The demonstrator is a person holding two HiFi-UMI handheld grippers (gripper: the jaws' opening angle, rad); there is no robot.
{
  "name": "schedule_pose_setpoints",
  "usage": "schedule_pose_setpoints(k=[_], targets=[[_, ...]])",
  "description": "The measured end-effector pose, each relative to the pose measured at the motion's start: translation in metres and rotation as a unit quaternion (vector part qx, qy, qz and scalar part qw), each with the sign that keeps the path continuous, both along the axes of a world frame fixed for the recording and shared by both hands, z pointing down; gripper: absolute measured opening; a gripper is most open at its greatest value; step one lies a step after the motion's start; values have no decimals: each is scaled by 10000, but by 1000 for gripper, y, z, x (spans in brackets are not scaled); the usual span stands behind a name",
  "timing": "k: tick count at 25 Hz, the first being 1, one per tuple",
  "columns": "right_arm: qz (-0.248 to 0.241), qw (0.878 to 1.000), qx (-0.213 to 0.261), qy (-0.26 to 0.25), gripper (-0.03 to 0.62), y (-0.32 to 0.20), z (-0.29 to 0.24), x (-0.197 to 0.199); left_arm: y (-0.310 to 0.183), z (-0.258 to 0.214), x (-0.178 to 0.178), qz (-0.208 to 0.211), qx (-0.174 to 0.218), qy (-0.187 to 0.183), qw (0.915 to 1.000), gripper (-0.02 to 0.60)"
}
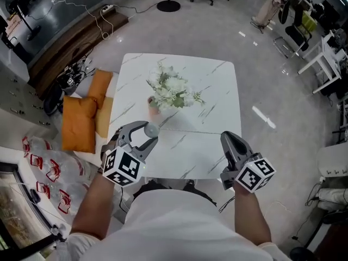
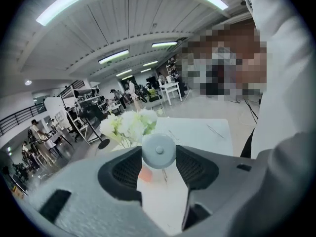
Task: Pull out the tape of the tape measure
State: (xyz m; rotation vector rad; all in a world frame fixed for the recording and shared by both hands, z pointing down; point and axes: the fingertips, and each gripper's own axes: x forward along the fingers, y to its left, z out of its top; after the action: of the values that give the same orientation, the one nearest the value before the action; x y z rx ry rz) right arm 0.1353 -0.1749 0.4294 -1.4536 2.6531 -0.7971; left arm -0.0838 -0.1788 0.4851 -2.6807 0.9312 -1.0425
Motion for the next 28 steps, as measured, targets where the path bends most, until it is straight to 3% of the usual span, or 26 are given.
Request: schedule_pose_setpoints(k=[6,14,20,28], targets=[[31,9947,-968,340,25,3,103,1,8,98,3,-41,-966,-241,9950,224],[-105,9741,-2160,667,25,3,217,4,11,196,9,60,-1752,-730,9818,224],[-230,9633,-2442,1087,25,-11,260,7,-1,231,13,88,-2096,-959,9730,224],[-429,9542,-2598,1421,25,-17,276,1,0,250,8,123,-2371,-1095,9652,224]])
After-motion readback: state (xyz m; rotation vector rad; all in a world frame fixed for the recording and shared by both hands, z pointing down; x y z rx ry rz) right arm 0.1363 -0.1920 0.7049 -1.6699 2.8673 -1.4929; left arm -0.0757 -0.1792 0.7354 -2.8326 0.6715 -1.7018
